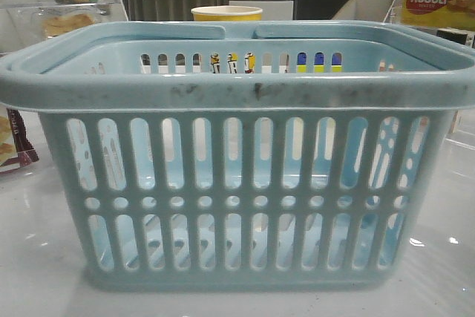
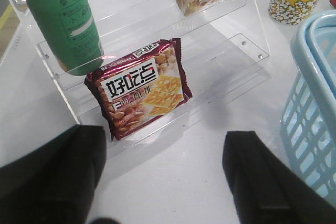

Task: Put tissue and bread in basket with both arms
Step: 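Carry the tissue box over the basket and open the right gripper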

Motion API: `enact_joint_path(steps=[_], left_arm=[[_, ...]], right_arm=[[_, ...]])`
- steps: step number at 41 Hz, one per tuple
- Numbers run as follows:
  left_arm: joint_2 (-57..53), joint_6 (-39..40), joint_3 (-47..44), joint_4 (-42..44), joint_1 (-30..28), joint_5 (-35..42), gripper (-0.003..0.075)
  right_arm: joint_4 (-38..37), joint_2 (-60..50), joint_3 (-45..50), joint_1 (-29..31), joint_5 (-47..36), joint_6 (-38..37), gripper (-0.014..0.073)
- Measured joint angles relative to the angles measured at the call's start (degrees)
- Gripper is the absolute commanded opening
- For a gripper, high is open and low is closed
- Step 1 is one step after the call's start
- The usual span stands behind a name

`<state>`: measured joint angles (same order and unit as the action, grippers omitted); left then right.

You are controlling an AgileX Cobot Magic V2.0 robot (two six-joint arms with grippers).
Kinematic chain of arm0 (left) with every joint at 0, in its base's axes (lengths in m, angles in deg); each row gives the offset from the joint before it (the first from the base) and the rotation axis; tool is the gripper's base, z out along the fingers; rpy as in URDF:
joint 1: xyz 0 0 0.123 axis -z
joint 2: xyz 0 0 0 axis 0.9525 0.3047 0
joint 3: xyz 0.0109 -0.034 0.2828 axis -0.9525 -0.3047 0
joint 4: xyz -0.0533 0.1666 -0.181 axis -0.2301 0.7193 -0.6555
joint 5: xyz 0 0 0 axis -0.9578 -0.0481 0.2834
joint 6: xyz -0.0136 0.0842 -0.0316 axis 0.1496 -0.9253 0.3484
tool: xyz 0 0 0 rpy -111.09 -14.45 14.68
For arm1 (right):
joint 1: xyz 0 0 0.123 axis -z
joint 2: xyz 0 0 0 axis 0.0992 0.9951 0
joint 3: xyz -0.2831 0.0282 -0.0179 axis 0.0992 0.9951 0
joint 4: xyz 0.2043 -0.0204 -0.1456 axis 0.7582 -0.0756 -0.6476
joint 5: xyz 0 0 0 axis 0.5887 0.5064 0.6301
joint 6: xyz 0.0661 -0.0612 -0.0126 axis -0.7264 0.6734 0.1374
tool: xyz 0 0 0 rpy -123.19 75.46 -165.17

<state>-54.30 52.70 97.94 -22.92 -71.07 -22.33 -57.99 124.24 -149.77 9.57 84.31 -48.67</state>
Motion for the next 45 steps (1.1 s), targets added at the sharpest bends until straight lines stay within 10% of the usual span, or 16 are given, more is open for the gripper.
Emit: enact_joint_path(steps=[25,45], left_arm=[[0.0,0.0,0.0,0.0,0.0,0.0,0.0529],[0.0,0.0,0.0,0.0,0.0,0.0,0.0529]], right_arm=[[5.4,-15.0,-1.5,-3.4,5.4,0.5,0.0195],[12.1,-35.5,9.1,-26.7,5.5,4.7,0.0195]])
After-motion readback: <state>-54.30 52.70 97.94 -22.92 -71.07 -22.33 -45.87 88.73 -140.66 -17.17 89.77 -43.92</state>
